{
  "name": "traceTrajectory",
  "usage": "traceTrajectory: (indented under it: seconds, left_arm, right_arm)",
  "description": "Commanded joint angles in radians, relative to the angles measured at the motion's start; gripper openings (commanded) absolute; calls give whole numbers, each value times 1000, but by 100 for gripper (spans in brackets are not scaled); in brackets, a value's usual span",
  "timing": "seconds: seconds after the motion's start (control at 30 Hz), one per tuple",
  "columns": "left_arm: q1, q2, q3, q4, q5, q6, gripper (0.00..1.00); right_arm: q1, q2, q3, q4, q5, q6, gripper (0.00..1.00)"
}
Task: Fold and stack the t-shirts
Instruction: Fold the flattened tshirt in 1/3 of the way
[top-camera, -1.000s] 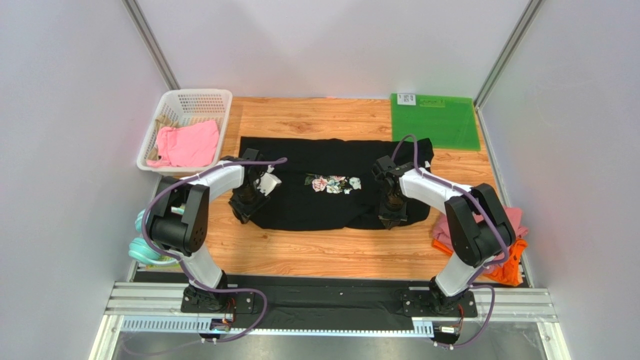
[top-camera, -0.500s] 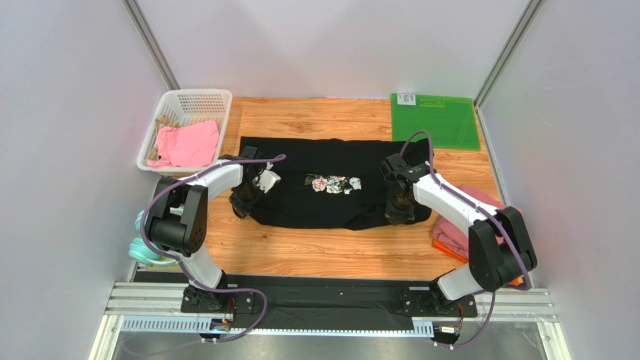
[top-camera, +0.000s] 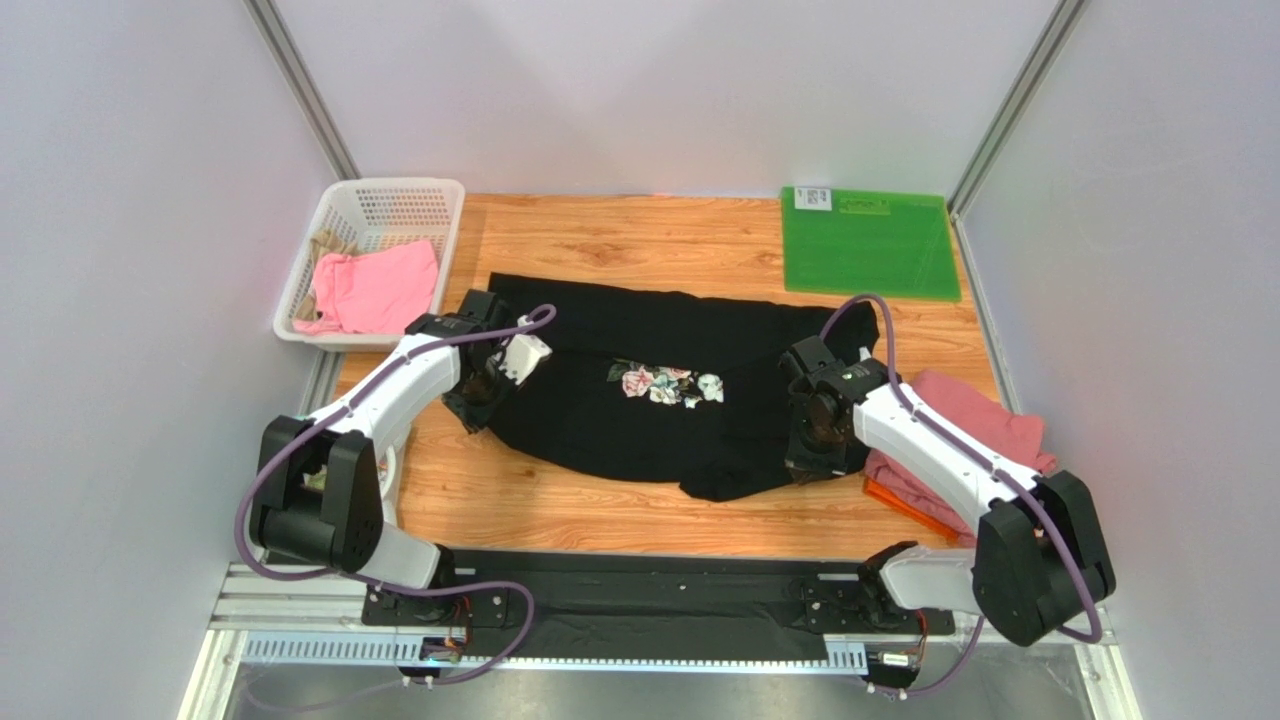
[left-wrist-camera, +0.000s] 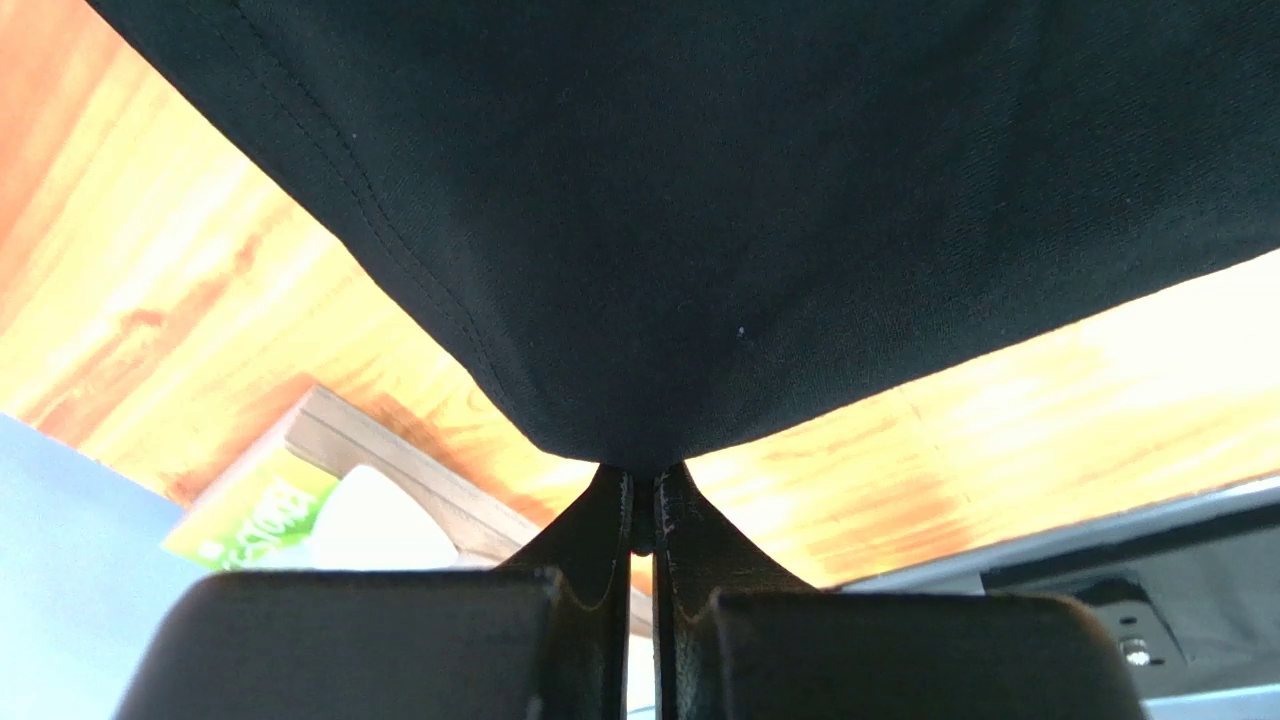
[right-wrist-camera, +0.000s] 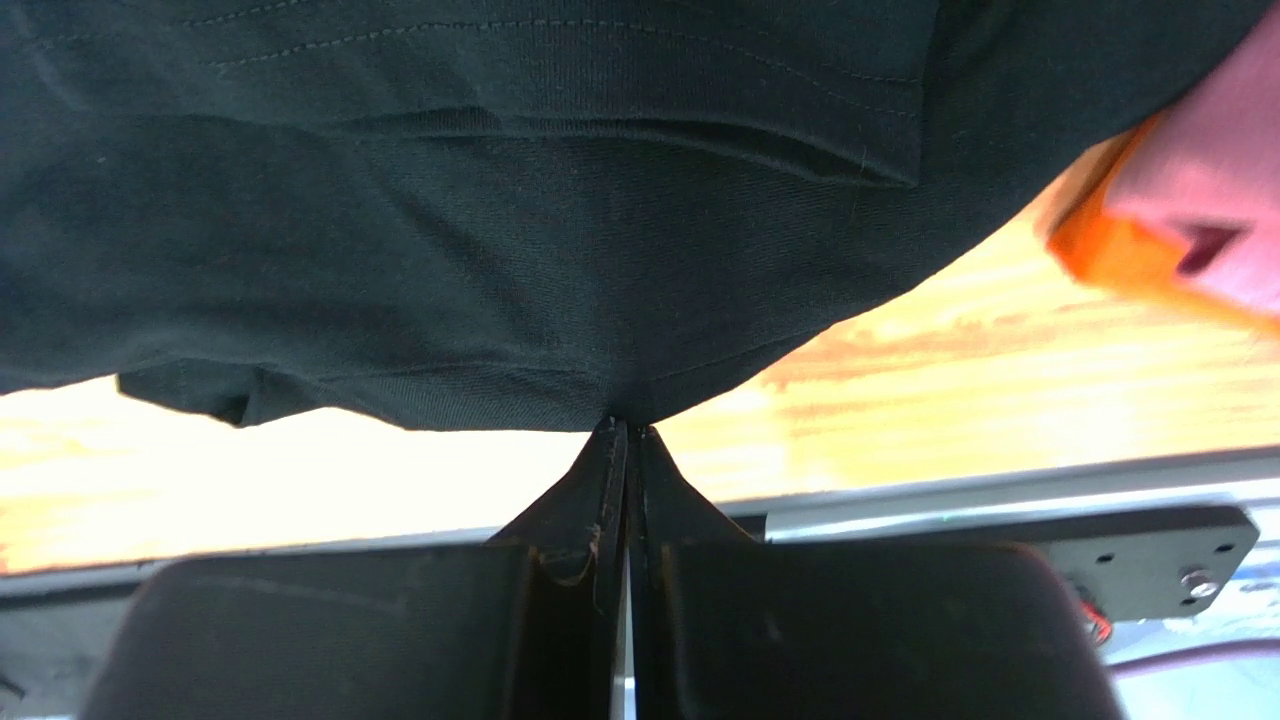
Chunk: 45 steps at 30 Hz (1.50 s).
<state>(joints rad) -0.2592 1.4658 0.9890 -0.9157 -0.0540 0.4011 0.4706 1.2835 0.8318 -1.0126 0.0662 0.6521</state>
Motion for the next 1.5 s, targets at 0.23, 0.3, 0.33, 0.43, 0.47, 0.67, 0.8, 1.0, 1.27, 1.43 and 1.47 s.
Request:
traceTrajectory:
  seconds: [0.23,0.3,0.33,0.43,0.47,0.67,0.8,1.0,1.27,1.43,1.47]
  left_arm:
    - [6,-19,-32,-17,16,7,2]
    - [6,-15,-27,-14,7,11,2]
    - [8,-13,-27,-6,3,15,3]
    - [14,5,-16,1,-7,21,11]
    - [15,11,-1,0,-7,21,20]
    - [15,7,201,-123,120,-5,54]
    - [15,45,385,-228,192,-13,72]
    - [15,263,523,-147,161,-79,75]
    - [26,589,753,-123,123,-125,65]
    - [43,708,897,-140,117,-139,64]
    - [46,721,916,-149,115,-139,64]
  right_arm:
    - [25,-59,10,-52,-8,83,2]
    - [25,-26,41,-52,-41,78,4]
    - [25,-13,50,-57,-51,69,8]
    - [25,34,108,-89,-34,37,32]
    - [25,42,134,-102,-23,26,35]
    - [-33,124,398,-172,29,-43,36]
    - [-127,230,538,-167,57,-83,36]
    - [-254,447,656,-94,103,-108,35]
    - [-314,617,721,-35,99,-82,31]
    - [-336,709,794,-34,127,-74,30]
    - [-348,724,808,-35,129,-75,30]
